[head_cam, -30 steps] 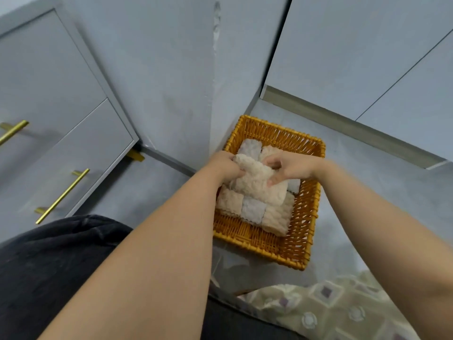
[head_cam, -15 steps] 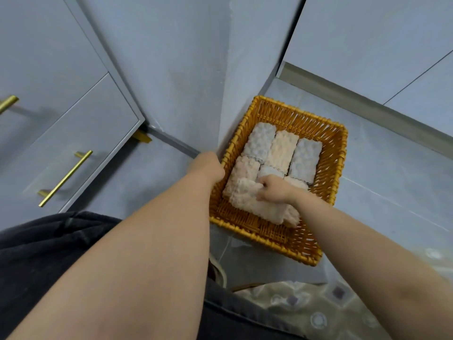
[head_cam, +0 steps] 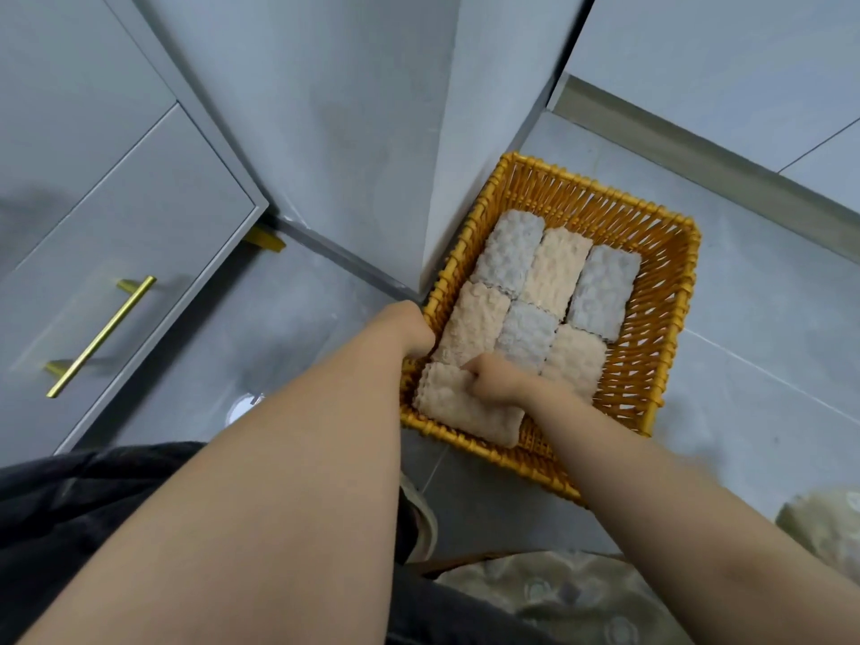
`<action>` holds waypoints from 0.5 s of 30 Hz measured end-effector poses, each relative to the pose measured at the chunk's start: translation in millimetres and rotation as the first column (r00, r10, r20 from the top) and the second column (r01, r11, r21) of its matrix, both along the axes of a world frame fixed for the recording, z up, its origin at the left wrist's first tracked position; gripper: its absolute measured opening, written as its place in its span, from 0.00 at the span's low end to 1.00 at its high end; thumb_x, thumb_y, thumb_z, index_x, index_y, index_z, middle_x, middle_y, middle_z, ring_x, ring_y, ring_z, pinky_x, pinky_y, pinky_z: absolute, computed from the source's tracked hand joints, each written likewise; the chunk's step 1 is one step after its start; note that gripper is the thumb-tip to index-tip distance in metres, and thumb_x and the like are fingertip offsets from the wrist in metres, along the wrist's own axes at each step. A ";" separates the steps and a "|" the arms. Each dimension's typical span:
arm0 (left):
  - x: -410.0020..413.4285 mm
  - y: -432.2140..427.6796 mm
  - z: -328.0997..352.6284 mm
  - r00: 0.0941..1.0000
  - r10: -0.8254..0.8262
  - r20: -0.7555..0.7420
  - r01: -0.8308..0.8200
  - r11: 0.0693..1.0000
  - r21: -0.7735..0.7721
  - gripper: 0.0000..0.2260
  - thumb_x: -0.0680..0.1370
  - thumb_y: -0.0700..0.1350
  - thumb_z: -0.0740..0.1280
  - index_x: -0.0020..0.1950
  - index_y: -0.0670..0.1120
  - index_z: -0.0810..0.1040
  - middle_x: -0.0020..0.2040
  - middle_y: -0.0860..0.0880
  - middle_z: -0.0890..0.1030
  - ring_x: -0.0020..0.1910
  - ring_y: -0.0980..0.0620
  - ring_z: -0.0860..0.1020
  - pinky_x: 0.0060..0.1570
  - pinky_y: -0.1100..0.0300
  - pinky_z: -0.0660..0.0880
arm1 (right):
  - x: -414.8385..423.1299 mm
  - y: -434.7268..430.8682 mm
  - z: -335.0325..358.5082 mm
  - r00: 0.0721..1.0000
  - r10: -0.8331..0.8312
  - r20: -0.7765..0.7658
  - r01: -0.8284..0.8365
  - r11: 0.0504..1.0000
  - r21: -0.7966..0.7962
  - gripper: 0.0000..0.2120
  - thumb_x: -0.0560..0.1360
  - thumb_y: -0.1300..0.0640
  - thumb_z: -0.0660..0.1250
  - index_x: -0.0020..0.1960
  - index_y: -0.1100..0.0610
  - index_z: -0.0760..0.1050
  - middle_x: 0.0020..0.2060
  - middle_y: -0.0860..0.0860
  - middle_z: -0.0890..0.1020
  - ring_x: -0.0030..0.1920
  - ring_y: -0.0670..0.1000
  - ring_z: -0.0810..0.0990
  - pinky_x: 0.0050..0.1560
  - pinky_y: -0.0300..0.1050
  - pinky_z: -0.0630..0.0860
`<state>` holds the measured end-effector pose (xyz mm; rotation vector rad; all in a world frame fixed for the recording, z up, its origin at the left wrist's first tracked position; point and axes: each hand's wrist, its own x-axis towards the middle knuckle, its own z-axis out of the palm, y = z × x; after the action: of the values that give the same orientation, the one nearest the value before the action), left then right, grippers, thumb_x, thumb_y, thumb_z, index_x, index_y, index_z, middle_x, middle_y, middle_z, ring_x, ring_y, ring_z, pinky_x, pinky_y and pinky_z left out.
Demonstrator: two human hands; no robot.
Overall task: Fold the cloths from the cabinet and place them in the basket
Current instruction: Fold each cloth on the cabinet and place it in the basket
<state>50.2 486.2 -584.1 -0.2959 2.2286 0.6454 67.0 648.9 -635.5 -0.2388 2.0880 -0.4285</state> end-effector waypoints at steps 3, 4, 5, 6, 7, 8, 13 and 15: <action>-1.1 1.0 -0.6 1.000 -0.003 -0.004 0.003 1.000 -0.012 0.04 0.75 0.38 0.61 0.41 0.41 0.74 0.38 0.44 0.74 0.36 0.48 0.74 0.29 0.59 0.70 | 11.3 -6.7 -8.2 0.998 0.034 -0.054 -0.033 0.999 0.019 0.13 0.76 0.65 0.57 0.37 0.52 0.71 0.36 0.49 0.74 0.44 0.52 0.73 0.41 0.43 0.67; -1.3 1.1 -0.7 1.000 -0.006 -0.006 0.006 1.000 -0.014 0.04 0.75 0.38 0.61 0.42 0.41 0.74 0.38 0.44 0.74 0.36 0.48 0.74 0.30 0.59 0.70 | 14.6 -6.8 -9.2 0.996 0.038 -0.075 -0.037 0.999 0.018 0.11 0.76 0.65 0.58 0.39 0.53 0.72 0.36 0.49 0.74 0.43 0.52 0.73 0.39 0.42 0.68; -1.4 0.9 -1.3 1.000 -0.011 -0.009 0.011 1.000 -0.017 0.04 0.75 0.39 0.61 0.42 0.41 0.74 0.38 0.44 0.74 0.36 0.48 0.73 0.30 0.59 0.70 | 17.7 -6.7 -10.3 0.991 0.069 -0.114 -0.067 0.997 0.026 0.09 0.76 0.64 0.58 0.42 0.54 0.72 0.38 0.51 0.75 0.44 0.53 0.74 0.38 0.42 0.69; -1.4 0.9 -1.6 1.000 -0.016 -0.012 0.016 1.000 -0.020 0.05 0.75 0.39 0.61 0.41 0.41 0.74 0.38 0.44 0.74 0.36 0.48 0.73 0.31 0.59 0.70 | 20.4 -5.7 -11.5 0.977 0.123 -0.175 -0.117 0.992 0.044 0.07 0.77 0.63 0.58 0.45 0.55 0.73 0.41 0.52 0.77 0.45 0.54 0.76 0.40 0.43 0.70; -1.1 0.9 -2.6 1.000 -0.021 -0.016 0.020 1.000 -0.024 0.05 0.75 0.39 0.61 0.41 0.41 0.74 0.38 0.45 0.74 0.35 0.49 0.73 0.31 0.59 0.70 | 23.4 -3.5 -12.9 0.954 0.177 -0.243 -0.165 0.984 0.071 0.06 0.78 0.61 0.58 0.50 0.57 0.74 0.45 0.54 0.78 0.47 0.56 0.77 0.42 0.45 0.72; -1.1 0.9 -3.2 1.000 -0.025 -0.019 0.024 0.999 -0.030 0.05 0.75 0.39 0.61 0.41 0.41 0.74 0.37 0.45 0.74 0.35 0.49 0.73 0.32 0.58 0.70 | 26.4 -0.6 -15.7 0.921 0.222 -0.320 -0.202 0.975 0.095 0.07 0.78 0.59 0.59 0.53 0.58 0.73 0.47 0.55 0.79 0.48 0.57 0.78 0.43 0.47 0.73; -1.5 1.8 -4.5 0.998 -0.049 -0.029 0.048 0.997 -0.054 0.06 0.76 0.39 0.60 0.42 0.41 0.74 0.39 0.45 0.74 0.35 0.50 0.72 0.34 0.58 0.70 | 36.9 19.7 -27.5 0.555 0.282 -0.782 -0.452 0.892 0.001 0.05 0.72 0.59 0.66 0.44 0.62 0.74 0.40 0.56 0.76 0.38 0.56 0.75 0.33 0.49 0.72; -2.0 2.5 -4.4 0.998 -0.050 -0.034 0.047 0.997 -0.060 0.06 0.76 0.40 0.60 0.43 0.41 0.75 0.38 0.46 0.74 0.34 0.50 0.72 0.35 0.58 0.71 | 39.6 27.3 -30.2 0.376 0.335 -0.864 -0.597 0.800 0.051 0.06 0.73 0.60 0.66 0.48 0.60 0.77 0.44 0.56 0.78 0.41 0.54 0.74 0.40 0.46 0.71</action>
<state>48.1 488.7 -588.6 -0.2609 2.2843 0.5639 106.6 676.1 -665.7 -1.4704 2.7272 -0.2391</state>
